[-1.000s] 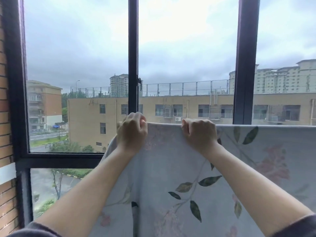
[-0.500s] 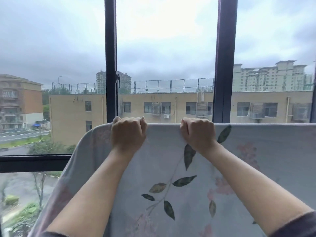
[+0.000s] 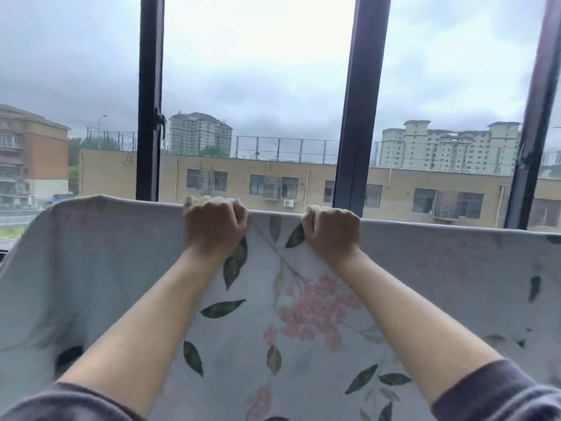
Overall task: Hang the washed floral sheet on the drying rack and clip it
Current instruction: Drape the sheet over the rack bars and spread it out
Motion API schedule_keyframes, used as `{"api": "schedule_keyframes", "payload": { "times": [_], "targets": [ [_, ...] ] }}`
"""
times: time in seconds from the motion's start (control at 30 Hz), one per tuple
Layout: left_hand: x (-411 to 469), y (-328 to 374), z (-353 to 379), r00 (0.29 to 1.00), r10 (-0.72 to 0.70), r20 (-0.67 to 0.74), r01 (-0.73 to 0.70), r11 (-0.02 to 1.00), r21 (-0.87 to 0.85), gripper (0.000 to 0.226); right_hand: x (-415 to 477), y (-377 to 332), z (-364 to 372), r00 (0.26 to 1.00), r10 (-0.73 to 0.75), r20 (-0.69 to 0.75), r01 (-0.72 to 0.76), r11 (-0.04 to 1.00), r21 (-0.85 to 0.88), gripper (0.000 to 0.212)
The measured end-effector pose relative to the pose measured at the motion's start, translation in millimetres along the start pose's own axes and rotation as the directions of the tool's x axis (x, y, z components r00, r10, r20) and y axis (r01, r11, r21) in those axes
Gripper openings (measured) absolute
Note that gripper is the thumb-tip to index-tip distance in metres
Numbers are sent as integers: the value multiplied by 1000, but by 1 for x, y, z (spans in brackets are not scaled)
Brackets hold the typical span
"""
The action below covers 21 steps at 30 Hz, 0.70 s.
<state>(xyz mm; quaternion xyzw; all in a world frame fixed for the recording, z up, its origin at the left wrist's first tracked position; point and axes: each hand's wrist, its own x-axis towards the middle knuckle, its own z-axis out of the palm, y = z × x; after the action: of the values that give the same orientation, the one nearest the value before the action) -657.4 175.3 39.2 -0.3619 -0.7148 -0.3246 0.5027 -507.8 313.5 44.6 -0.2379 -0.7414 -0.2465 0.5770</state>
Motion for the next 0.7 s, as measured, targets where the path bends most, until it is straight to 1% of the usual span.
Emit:
{"api": "schedule_keyframes", "payload": {
  "times": [0.07, 0.17, 0.27, 0.37, 0.47, 0.6, 0.7],
  "targets": [
    [-2, 46, 7, 999, 33, 7, -33, 999, -13, 47, 0, 2, 0, 1000, -2, 29, 1, 1000, 17, 47],
    [-4, 71, 12, 1000, 17, 4, -17, 1000, -21, 47, -3, 13, -2, 999, -29, 41, 27, 999, 47, 47],
    [-9, 74, 14, 999, 34, -41, -33, 999, 11, 42, -6, 36, -8, 996, -72, 48, 69, 996, 63, 46],
    [-9, 75, 15, 996, 23, -81, -22, 1000, 13, 40, -12, 72, -11, 995, -59, 74, 54, 996, 67, 46],
    [-10, 71, 17, 992, 10, -127, -8, 1000, 13, 37, -19, 116, -13, 998, -32, 45, 32, 999, 3, 43],
    [-10, 73, 25, 987, 4, -158, -1, 1000, 15, 36, -28, 174, -19, 1000, 27, -5, -27, 999, -31, 42],
    [-12, 80, 30, 984, -24, -177, 26, 1000, 7, 38, -32, 199, -21, 997, 41, -58, -45, 997, -62, 40]
  ]
}}
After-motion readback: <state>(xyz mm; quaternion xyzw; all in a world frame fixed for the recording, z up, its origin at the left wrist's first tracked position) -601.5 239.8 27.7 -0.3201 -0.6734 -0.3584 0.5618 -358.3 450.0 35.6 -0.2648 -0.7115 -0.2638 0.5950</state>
